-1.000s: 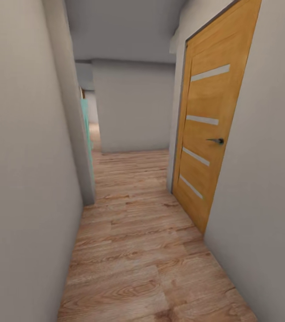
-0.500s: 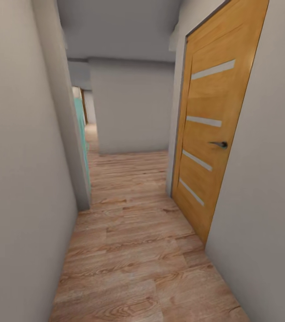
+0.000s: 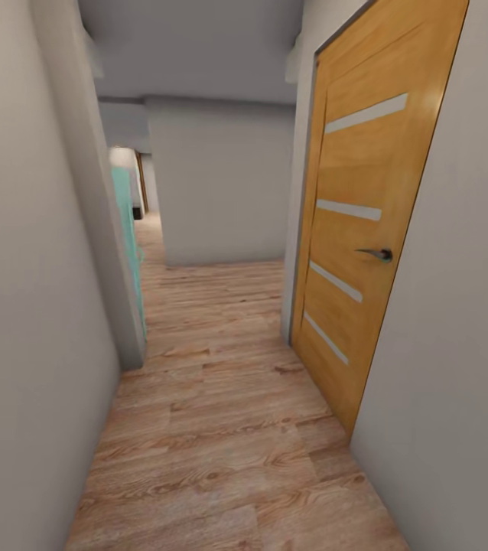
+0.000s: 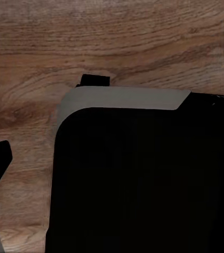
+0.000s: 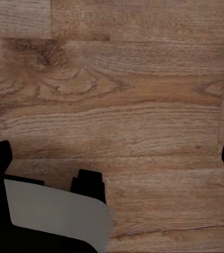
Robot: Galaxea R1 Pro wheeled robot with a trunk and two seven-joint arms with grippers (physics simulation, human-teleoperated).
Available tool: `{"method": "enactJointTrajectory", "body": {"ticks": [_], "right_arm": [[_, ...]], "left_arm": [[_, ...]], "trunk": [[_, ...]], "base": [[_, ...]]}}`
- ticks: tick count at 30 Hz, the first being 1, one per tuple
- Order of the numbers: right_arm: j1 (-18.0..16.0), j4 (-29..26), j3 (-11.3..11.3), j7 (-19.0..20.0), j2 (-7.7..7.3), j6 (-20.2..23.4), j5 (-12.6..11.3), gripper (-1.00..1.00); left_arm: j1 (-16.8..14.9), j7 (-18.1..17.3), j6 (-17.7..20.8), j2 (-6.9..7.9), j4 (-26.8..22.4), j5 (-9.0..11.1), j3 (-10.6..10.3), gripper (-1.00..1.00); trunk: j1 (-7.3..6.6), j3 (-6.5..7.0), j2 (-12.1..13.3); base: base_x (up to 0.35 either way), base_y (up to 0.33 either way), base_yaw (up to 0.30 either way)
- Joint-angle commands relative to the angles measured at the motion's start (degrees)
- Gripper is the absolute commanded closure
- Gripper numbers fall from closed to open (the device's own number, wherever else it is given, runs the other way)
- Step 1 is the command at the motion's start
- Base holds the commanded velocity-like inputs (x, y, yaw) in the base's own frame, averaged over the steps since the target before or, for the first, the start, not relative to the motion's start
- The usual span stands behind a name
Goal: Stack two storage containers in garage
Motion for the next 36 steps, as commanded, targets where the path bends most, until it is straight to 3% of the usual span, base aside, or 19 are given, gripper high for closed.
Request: {"method": "enactJointTrajectory", "body": {"ticks": [1,8,12,15,23,36], "right_arm": [[0.0,0.1,0.5,0.0,0.02,0.1,-0.4,-1.00],[0.0,0.1,0.4,-0.2,0.01,0.2,-0.5,-1.00],[0.0,0.1,0.4,-0.2,0.00,-0.1,-0.5,-1.00],[0.0,0.1,0.4,-0.2,0.00,-0.2,-0.5,-1.00],[0.0,0.1,0.4,-0.2,0.00,-0.1,-0.5,-1.00],[0.0,0.1,0.5,-0.1,0.00,0.1,-0.4,-1.00]], "left_arm": [[0.0,0.1,0.0,-0.01,0.0,0.6,0.0,-1.00],[0.0,0.1,0.0,-0.03,-0.1,1.3,0.1,-1.00],[0.0,0.1,0.0,0.12,-0.3,5.3,0.0,-1.00],[0.0,0.1,0.0,0.27,-0.3,6.9,0.0,-1.00],[0.0,0.1,0.0,0.34,-0.4,7.5,-0.1,-1.00],[0.0,0.1,0.0,0.59,-0.4,7.6,-0.1,-1.00]], "trunk": [[0.03,-0.06,0.0],[0.03,-0.06,0.0],[0.03,-0.08,0.0],[0.03,-0.09,0.0],[0.03,-0.10,0.0],[0.03,-0.10,0.0]], "base": [[0.271,-0.174,0.000],[0.267,-0.177,0.000],[0.266,-0.178,0.076],[0.266,-0.178,0.222],[0.266,-0.178,0.247],[0.271,-0.168,0.031]]}}
